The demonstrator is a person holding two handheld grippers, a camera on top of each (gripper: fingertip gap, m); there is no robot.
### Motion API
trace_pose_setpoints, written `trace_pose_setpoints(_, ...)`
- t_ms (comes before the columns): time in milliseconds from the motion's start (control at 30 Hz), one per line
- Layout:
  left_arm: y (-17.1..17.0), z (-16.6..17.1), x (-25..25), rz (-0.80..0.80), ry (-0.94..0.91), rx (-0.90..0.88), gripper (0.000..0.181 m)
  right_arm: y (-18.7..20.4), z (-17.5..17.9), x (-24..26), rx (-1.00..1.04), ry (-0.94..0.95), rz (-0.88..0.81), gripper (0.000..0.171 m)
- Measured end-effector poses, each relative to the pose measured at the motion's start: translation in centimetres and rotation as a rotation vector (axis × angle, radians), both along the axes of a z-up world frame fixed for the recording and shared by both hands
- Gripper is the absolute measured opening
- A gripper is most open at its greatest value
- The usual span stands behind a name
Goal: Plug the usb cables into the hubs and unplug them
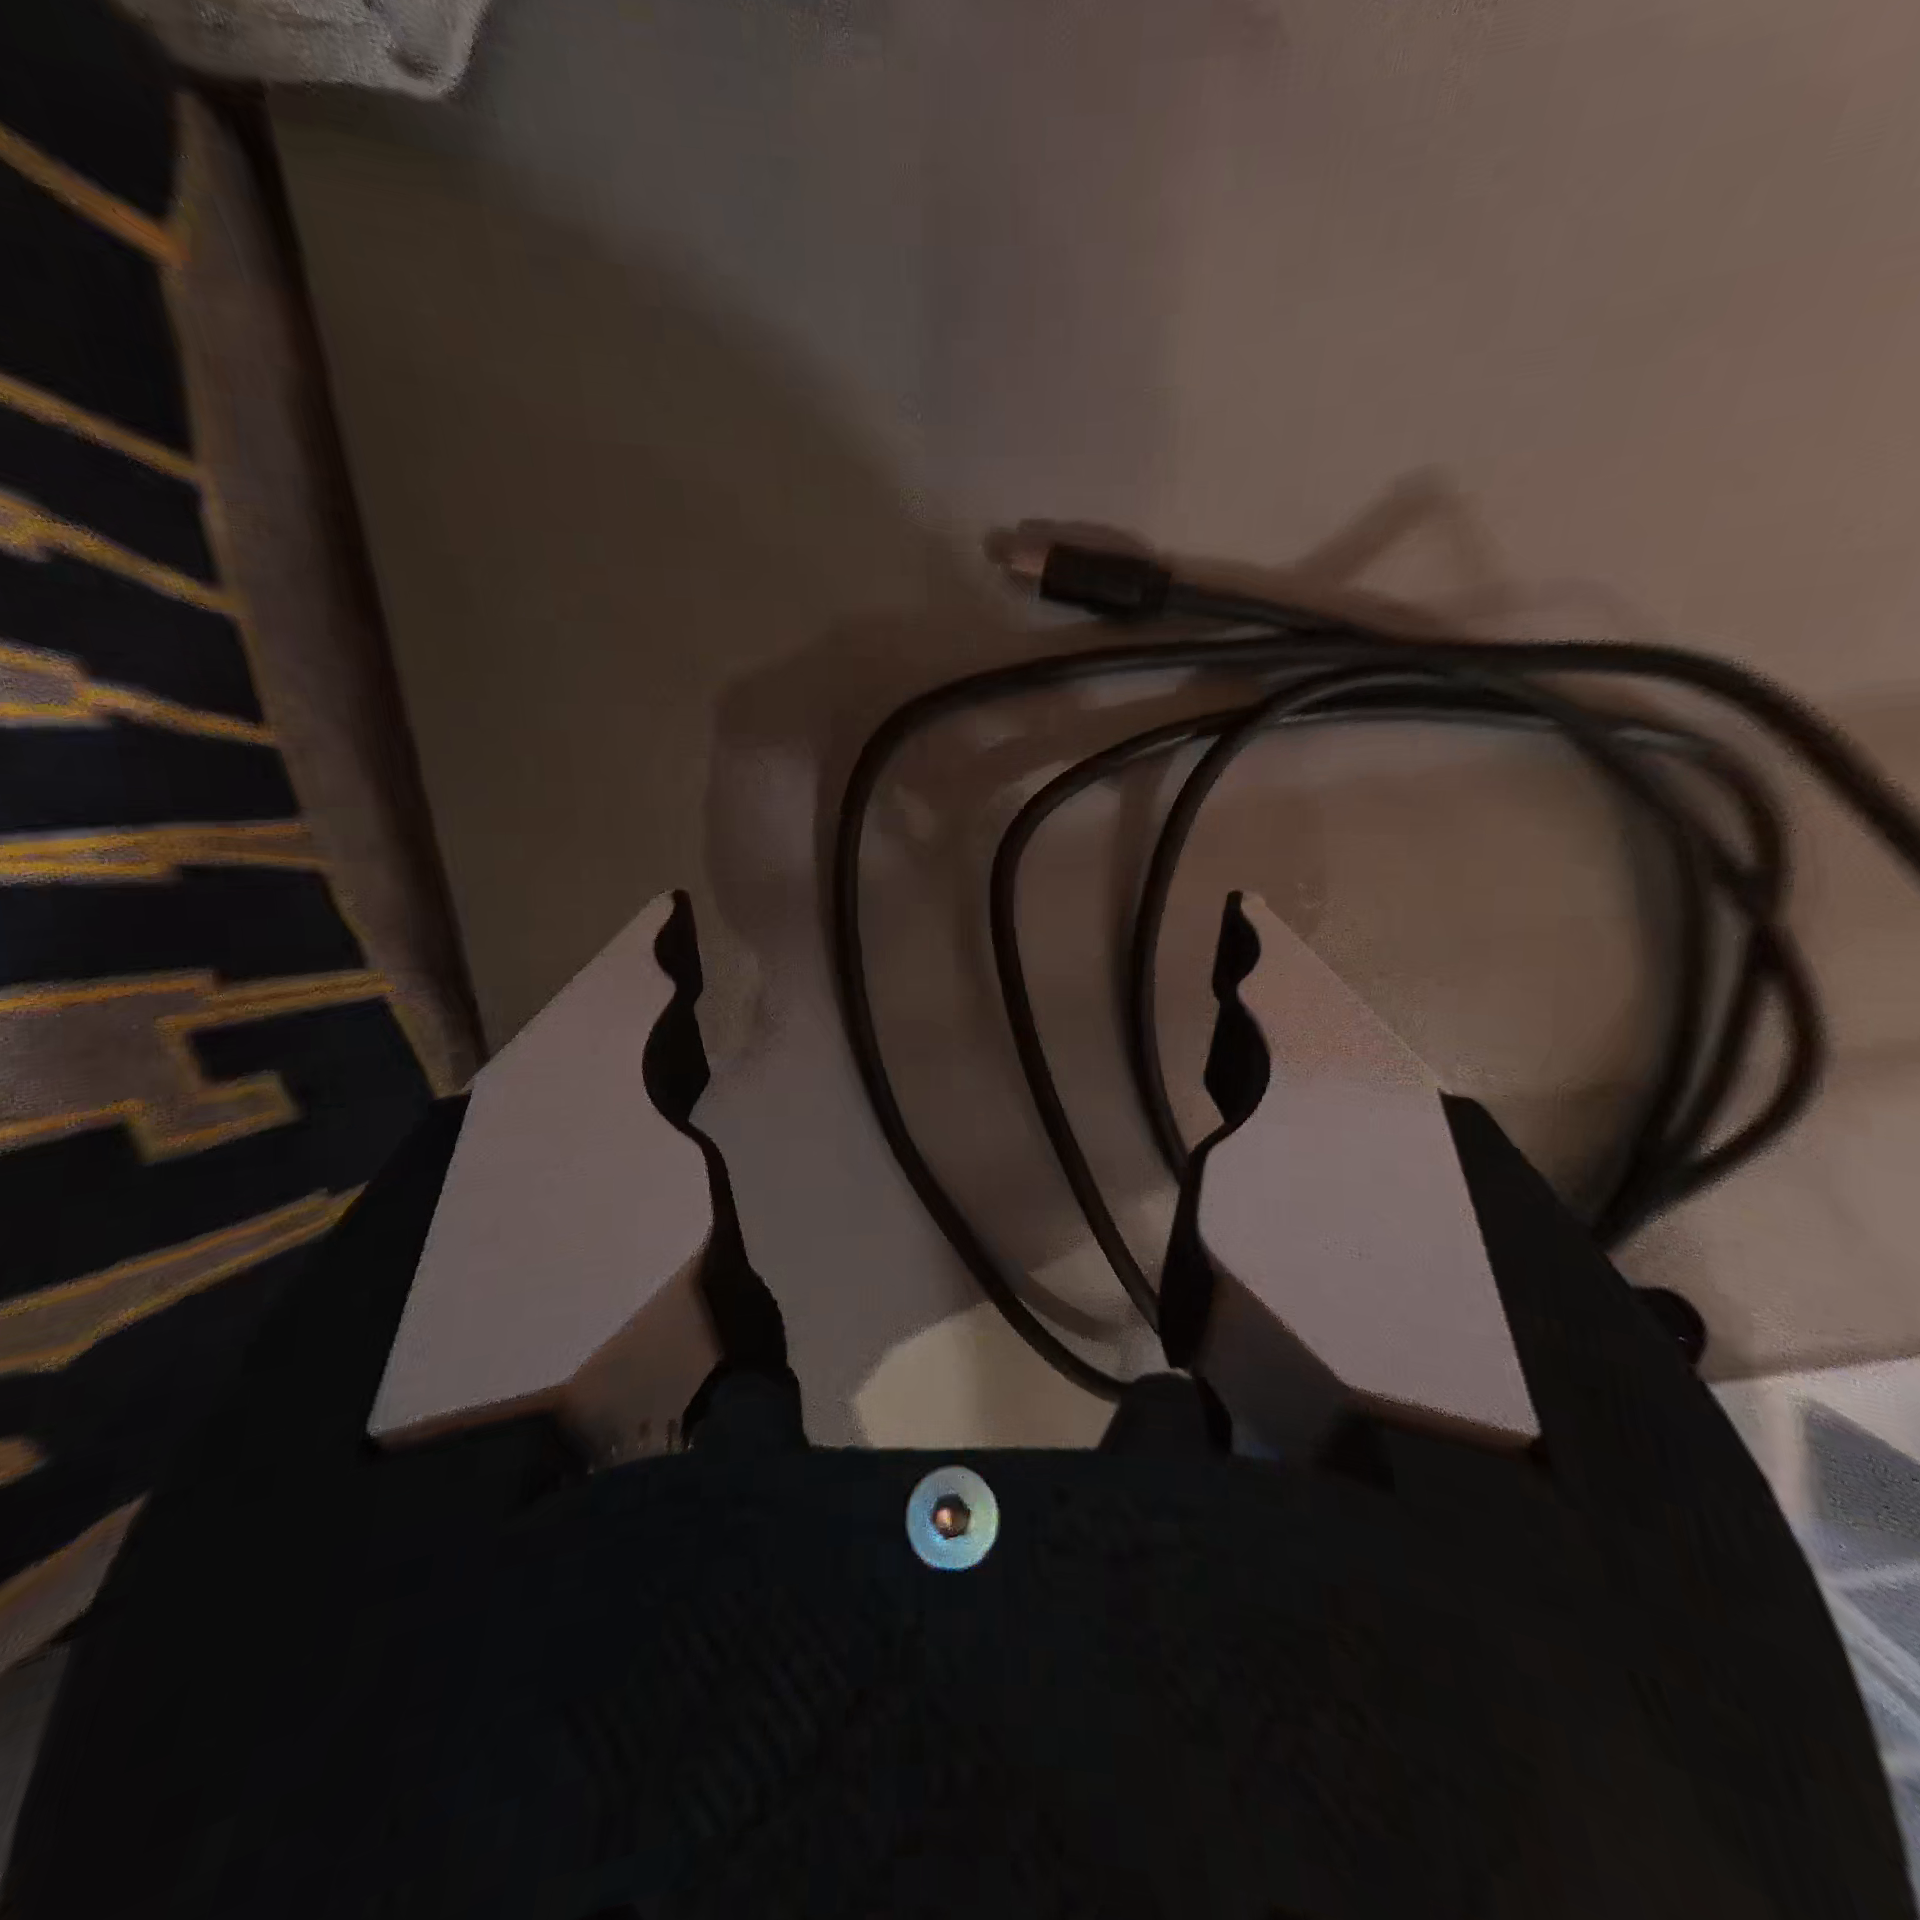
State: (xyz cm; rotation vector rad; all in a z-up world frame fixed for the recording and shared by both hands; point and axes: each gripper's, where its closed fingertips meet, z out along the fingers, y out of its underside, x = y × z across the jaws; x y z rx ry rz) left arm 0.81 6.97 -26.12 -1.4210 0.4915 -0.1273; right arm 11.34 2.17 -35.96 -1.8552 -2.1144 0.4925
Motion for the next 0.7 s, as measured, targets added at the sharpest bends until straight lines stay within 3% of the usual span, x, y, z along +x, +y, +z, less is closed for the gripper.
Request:
trace_pose_setpoints(300,-0.7,0.5,0.4,-0.019,0.003,0.027,0.051,0.5,-1.9,-0.5,0.009,-0.055,-0.092,0.072)
trace_pose_setpoints(400,-0.8,0.7,0.3,-0.021,-0.01,0.029,0.051,0.9,-1.7,-0.1,0.01,-0.061,-0.131,0.028)
trace_pose_setpoints(467,-0.8,0.7,0.3,-0.024,-0.016,0.027,0.051,0.9,-1.7,-0.1,0.014,-0.053,-0.161,0.017)
trace_pose_setpoints(600,-0.9,0.7,0.3,-0.026,-0.017,0.028,0.051,0.9,-1.3,0.0,0.105,-0.021,-0.157,0.007)
trace_pose_setpoints(700,-1.0,0.7,0.3,-0.029,-0.018,0.028,0.051,1.0,1.9,0.2,0.174,0.057,-0.157,0.007)
